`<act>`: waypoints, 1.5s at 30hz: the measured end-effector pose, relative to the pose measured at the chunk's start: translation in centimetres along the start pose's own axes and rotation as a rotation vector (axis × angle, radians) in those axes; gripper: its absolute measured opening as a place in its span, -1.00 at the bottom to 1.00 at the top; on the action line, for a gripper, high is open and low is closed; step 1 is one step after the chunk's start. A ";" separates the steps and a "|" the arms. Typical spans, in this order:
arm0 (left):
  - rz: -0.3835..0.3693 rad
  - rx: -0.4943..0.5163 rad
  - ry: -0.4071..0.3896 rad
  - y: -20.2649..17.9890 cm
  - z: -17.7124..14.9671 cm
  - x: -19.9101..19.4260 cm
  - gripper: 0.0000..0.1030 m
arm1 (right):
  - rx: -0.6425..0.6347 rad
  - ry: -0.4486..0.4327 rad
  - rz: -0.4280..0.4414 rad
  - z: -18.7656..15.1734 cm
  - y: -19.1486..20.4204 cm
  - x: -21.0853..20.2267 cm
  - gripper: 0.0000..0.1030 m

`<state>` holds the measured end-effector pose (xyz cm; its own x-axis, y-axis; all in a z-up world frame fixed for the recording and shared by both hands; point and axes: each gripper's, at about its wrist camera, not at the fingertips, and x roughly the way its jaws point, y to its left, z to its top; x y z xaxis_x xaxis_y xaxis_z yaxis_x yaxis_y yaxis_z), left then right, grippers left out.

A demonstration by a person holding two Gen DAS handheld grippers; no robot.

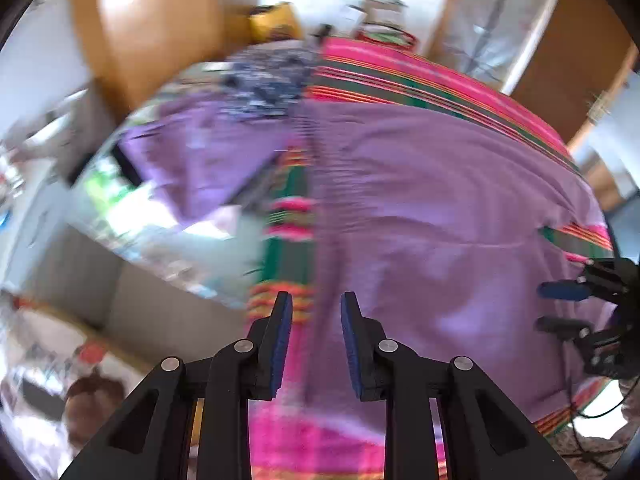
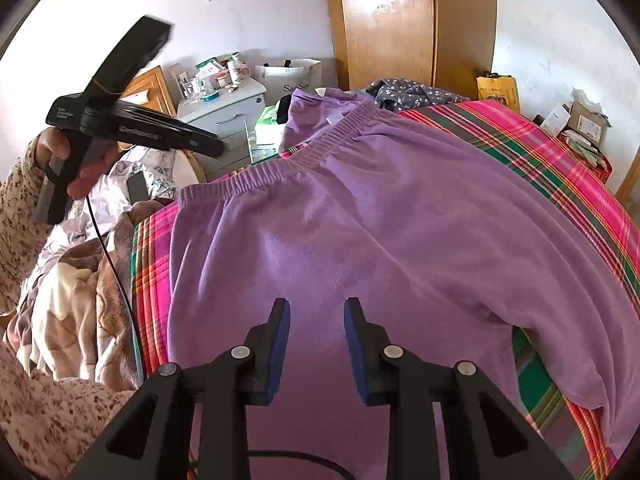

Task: Fold clothes

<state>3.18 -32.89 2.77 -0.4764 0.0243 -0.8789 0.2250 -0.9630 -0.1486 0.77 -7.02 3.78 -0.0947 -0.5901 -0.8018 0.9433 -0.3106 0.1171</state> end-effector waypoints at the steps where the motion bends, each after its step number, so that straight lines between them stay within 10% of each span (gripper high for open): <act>1: -0.008 -0.002 0.012 -0.4 0.6 0.7 -0.50 | 0.007 -0.002 0.002 0.1 0.1 0.1 -0.44; 17: -0.227 -0.095 0.072 -0.4 1.8 3.8 -0.50 | 0.064 -0.007 0.069 1.1 0.9 3.0 -0.42; 45: -0.158 -0.275 0.012 2.8 1.7 4.6 -0.91 | 0.131 -0.010 0.091 1.4 1.1 4.7 -0.42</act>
<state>0.15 -35.95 -0.90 -0.5137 0.1724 -0.8405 0.3713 -0.8385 -0.3989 0.91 -11.20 0.98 -0.0146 -0.6276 -0.7784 0.8984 -0.3500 0.2653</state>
